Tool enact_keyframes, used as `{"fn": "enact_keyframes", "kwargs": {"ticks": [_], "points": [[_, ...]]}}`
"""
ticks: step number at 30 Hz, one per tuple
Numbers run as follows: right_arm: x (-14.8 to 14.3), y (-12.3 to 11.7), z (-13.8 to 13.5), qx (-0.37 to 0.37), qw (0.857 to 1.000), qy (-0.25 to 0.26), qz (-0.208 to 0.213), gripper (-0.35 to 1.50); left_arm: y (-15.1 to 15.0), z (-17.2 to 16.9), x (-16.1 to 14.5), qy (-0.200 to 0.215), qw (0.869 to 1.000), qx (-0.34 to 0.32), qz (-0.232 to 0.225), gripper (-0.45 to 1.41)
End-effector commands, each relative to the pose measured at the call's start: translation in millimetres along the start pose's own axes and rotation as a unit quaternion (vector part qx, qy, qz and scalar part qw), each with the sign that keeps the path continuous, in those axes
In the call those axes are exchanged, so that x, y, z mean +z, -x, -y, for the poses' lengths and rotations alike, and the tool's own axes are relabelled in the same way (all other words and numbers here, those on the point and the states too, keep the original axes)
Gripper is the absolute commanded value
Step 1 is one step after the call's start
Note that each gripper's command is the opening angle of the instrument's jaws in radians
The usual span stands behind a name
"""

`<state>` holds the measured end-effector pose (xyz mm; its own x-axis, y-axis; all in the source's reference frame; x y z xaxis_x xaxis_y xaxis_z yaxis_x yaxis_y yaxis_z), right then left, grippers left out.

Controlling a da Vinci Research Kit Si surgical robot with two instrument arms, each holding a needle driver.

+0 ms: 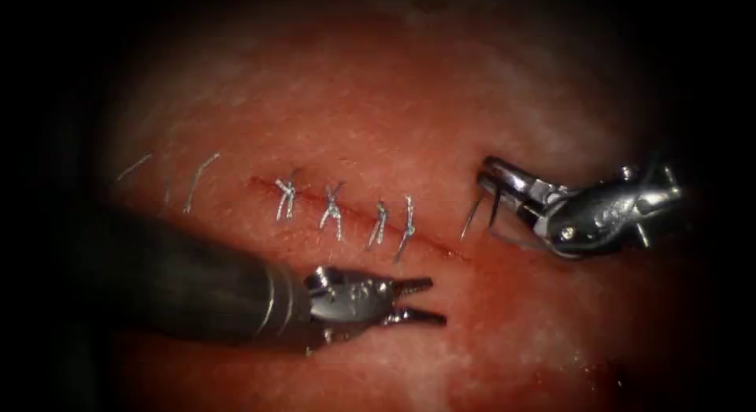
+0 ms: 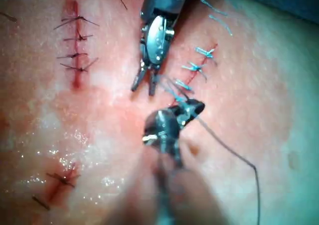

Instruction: Wound Closure

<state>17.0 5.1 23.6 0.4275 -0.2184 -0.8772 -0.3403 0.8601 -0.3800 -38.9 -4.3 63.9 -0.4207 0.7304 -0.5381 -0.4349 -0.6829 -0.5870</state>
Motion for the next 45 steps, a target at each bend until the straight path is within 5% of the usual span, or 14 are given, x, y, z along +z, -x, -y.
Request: {"fn": "enact_keyframes", "kwargs": {"ticks": [1,24,36,45], "points": [[0.3,0.1,1.5,-0.001,1.000,0.002,-0.003,-0.35,1.2,-0.7,0.7,-0.003,1.000,-0.001,0.003,0.32],[2.3,3.2,4.0,-0.095,0.995,0.028,-0.009,-0.35,3.6,0.0,2.7,-0.015,0.999,0.013,0.030,0.61],[2.6,2.9,5.3,-0.149,0.987,0.035,-0.048,-0.35,3.9,-0.2,2.8,-0.018,0.999,0.014,0.037,0.64],[2.8,5.0,6.1,-0.163,0.984,0.035,-0.054,-0.35,3.9,-0.2,2.8,-0.018,0.999,0.014,0.037,0.68]]}}
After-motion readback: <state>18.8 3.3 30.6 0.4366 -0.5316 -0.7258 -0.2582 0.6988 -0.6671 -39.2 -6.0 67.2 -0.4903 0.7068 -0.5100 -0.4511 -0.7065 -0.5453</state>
